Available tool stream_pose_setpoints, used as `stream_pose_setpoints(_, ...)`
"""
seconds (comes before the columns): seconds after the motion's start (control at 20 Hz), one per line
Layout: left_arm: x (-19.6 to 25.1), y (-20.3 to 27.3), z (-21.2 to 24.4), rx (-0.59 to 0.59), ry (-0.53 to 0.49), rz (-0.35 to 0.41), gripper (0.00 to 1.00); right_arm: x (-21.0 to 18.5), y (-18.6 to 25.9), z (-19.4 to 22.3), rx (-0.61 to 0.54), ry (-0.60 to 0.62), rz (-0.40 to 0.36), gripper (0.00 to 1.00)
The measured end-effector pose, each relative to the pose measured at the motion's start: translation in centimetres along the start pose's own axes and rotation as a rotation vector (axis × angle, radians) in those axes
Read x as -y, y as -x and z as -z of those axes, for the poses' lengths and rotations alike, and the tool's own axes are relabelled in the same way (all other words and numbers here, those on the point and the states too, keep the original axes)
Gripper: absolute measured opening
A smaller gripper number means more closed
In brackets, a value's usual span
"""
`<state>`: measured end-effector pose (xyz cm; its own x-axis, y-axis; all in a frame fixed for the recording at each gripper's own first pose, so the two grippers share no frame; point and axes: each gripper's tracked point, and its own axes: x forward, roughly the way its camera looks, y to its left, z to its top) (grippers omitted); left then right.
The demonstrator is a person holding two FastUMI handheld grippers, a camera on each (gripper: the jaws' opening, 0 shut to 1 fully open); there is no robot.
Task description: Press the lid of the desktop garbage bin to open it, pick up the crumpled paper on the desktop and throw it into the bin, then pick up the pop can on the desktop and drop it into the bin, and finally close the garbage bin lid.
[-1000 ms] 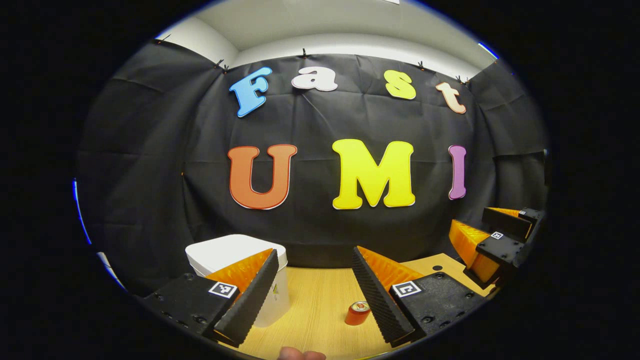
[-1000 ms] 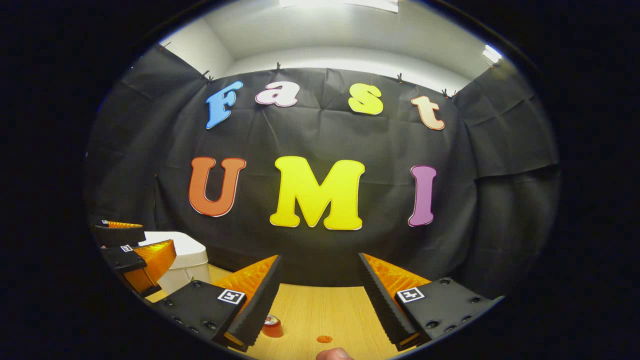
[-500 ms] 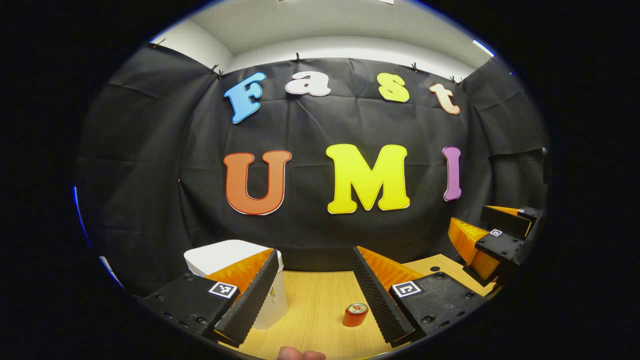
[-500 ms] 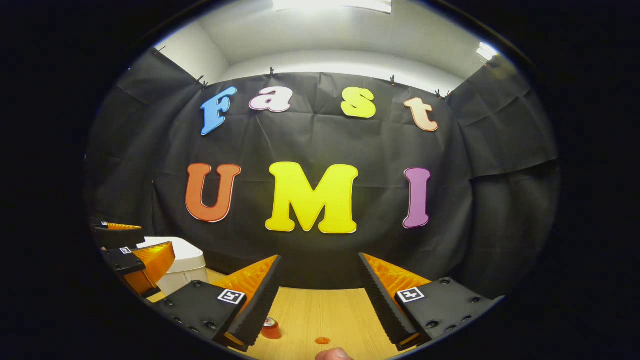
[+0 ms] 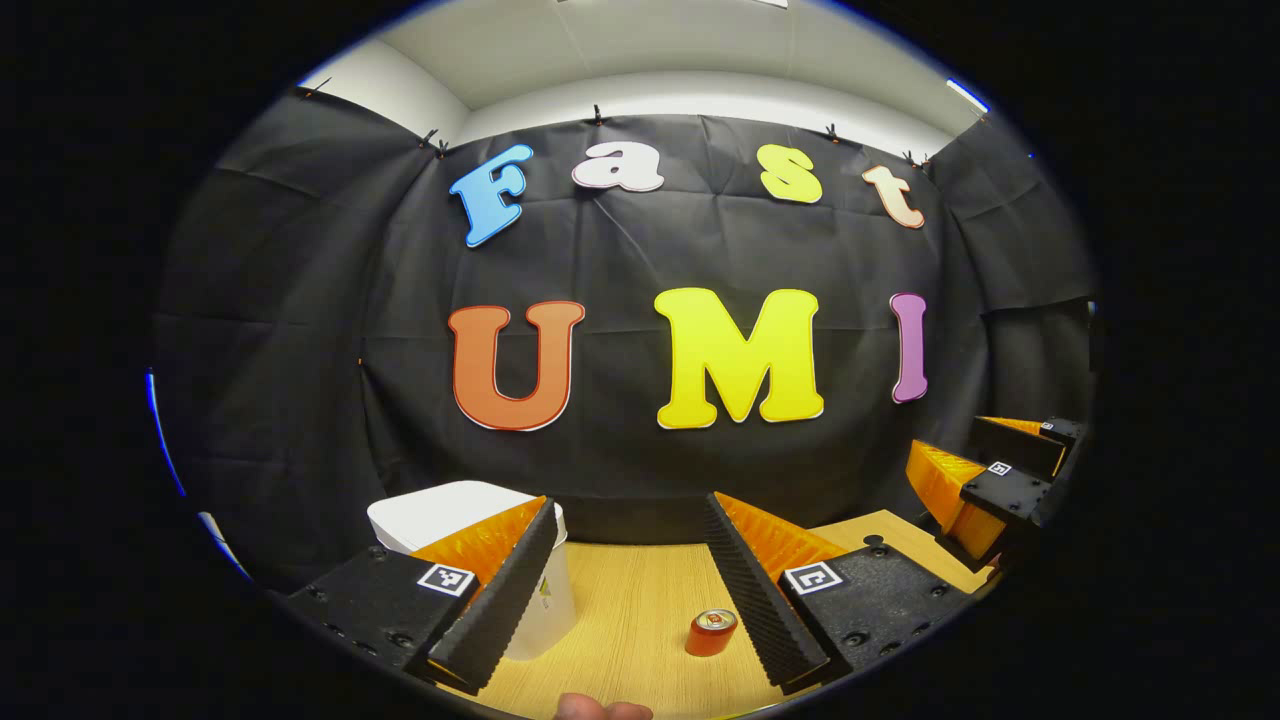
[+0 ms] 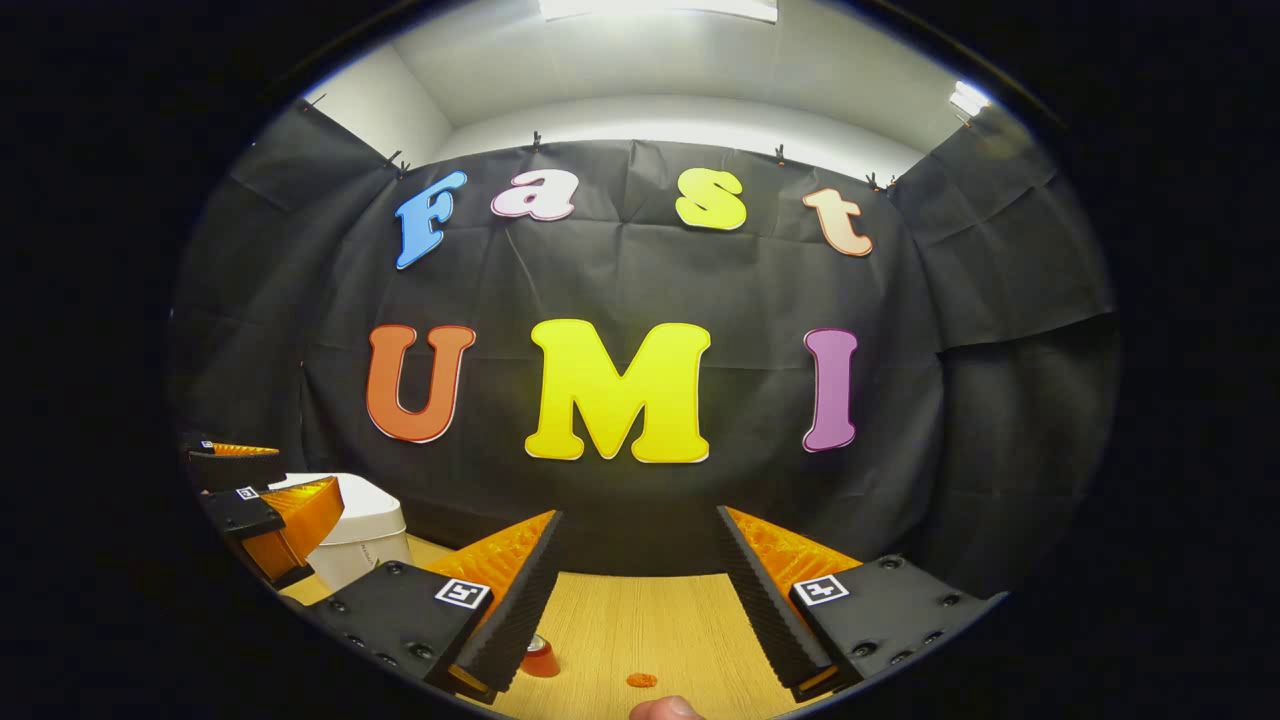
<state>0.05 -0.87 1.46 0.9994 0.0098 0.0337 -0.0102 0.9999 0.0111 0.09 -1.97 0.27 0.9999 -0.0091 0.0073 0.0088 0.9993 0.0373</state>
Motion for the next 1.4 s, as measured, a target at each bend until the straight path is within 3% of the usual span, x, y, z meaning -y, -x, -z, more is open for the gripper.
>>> stream_pose_setpoints(0.55,-2.3,-0.6,0.1,-0.011,-0.029,-0.078,0.96,-1.6,-1.9,0.8,-0.021,-0.028,-0.064,0.94)
stream_pose_setpoints(0.85,-1.5,-1.5,1.9,-0.043,0.019,-0.104,0.96,0.6,-2.3,1.5,-0.039,-0.009,-0.053,0.93)
stream_pose_setpoints(1.1,-3.0,-3.6,1.7,-0.032,-0.016,-0.164,0.96,2.7,-2.7,2.3,-0.059,-0.004,-0.035,0.93)
stream_pose_setpoints(1.15,-3.6,-4.2,1.6,-0.028,-0.022,-0.178,0.88,2.9,-2.9,2.3,-0.061,-0.004,-0.032,0.93)
stream_pose_setpoints(1.2,-4.3,-4.9,1.4,-0.026,-0.022,-0.195,0.96,3.2,-3.1,2.2,-0.062,-0.005,-0.030,0.93)
stream_pose_setpoints(1.4,-7.8,-7.3,0.9,-0.030,0.002,-0.282,0.90,3.6,-4.1,2.0,-0.073,-0.012,-0.032,0.94)
